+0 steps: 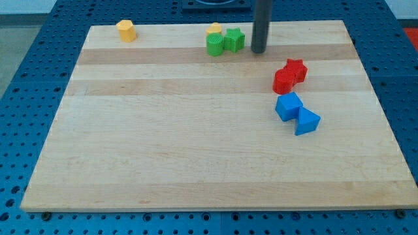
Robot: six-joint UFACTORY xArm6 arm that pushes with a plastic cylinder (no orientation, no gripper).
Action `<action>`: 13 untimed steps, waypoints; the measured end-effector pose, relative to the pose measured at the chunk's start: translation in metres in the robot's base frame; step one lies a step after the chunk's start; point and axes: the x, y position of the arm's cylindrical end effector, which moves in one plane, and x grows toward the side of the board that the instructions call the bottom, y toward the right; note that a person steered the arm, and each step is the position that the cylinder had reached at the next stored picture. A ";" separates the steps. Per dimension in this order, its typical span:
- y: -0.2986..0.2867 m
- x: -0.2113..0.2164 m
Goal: Separate red star from the red circle
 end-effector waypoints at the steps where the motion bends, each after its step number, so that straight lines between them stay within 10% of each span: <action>1: 0.037 0.014; 4: 0.096 0.081; 13: 0.009 0.075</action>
